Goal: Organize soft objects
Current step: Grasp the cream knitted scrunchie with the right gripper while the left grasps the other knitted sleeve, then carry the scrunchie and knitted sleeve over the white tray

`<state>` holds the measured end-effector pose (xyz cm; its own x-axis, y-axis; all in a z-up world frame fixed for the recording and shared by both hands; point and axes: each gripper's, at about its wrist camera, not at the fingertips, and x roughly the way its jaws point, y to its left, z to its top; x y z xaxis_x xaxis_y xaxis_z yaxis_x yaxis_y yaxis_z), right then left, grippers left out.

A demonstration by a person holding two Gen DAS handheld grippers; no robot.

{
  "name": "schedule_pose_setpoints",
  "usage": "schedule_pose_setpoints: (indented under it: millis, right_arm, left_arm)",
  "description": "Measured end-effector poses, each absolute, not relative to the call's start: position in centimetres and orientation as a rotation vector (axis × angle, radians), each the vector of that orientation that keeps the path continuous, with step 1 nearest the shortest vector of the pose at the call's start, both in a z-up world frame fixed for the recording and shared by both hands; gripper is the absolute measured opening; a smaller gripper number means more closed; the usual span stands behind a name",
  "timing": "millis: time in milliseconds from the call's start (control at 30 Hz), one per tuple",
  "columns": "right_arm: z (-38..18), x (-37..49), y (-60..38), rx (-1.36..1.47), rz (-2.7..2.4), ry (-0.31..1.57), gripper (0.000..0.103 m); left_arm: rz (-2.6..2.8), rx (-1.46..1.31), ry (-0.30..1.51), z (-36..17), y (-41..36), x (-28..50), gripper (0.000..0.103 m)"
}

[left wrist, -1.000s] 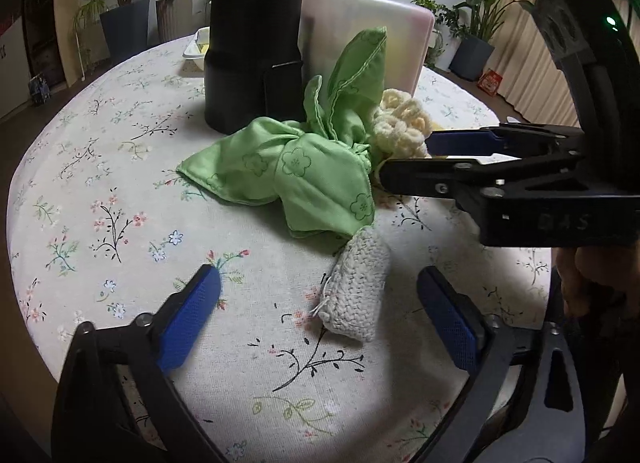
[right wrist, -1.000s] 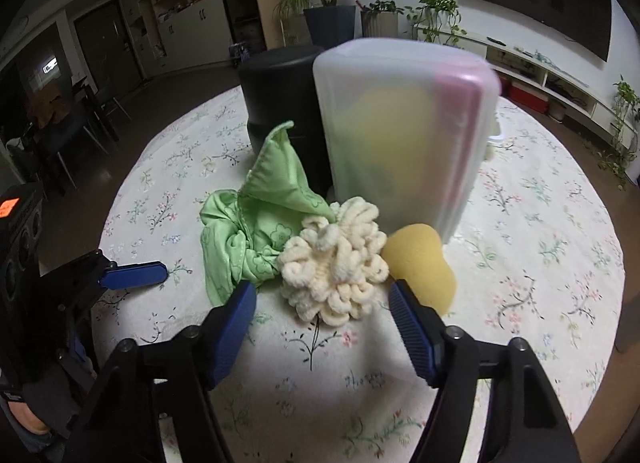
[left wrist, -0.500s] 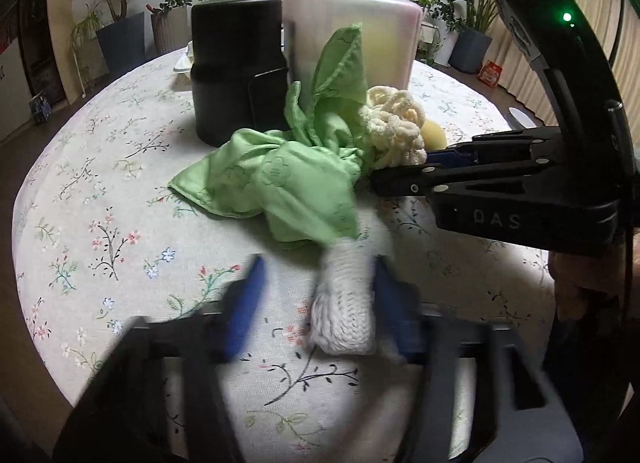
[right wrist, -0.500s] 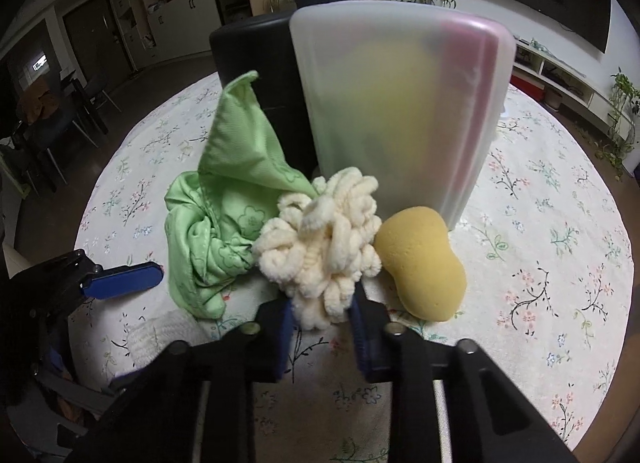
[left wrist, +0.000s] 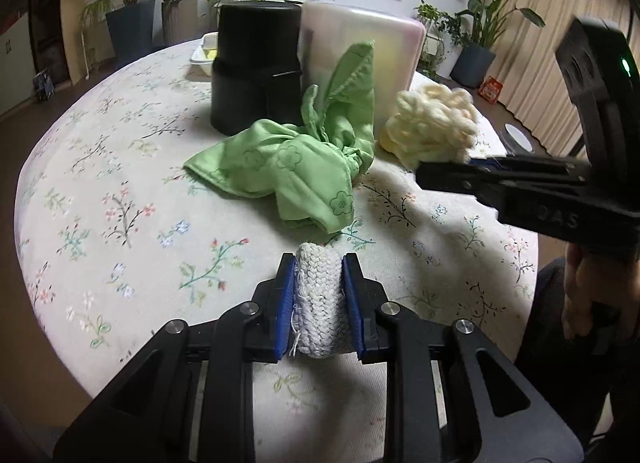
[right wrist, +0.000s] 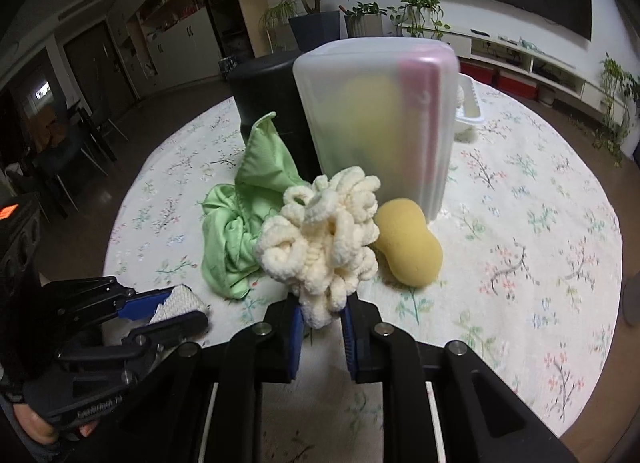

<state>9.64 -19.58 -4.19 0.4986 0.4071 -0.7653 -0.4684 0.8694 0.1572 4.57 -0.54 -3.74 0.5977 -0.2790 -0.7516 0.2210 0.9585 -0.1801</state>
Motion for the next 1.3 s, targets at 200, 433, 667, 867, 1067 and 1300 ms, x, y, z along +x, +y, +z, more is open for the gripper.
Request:
schedule_pose_setpoints:
  millis: [200,433,667,867,1067,1300]
  right_arm:
    - [-3.9,7.4,-20.5,-0.057,0.539,0.920,0.019]
    - [-2.8,4.4,-21.4,-0.049,0.549,0.924,0.019]
    - [-1.0,3.7,-23.5,-0.031,0.527,0.903,0.019]
    - [1.1,5.3,-26.6,-0.022,0.462,0.870,0.019]
    - [4.6,9.2,-29.4,-0.058,0.409,0.825,0.019]
    - [10.0,17.0,-32.0,-0.154,0.366,0.791,0.019]
  left_arm:
    - [-0.299,-0.091,0.871,-3.0,-0.2,3.8,0.022]
    - [-0.292,-0.118,0.812,-0.1,1.1,2.6,0.022]
    - [-0.228,-0.147,0.775,1.5,4.7,3.2,0.022]
    - [-0.171,-0.151,0.734,4.1,8.5,4.9,0.022]
    - [-0.161,-0.092,0.687,8.6,10.9,9.5,0.022]
    - [-0.185,0.009,0.678,12.9,11.1,16.6,0.022]
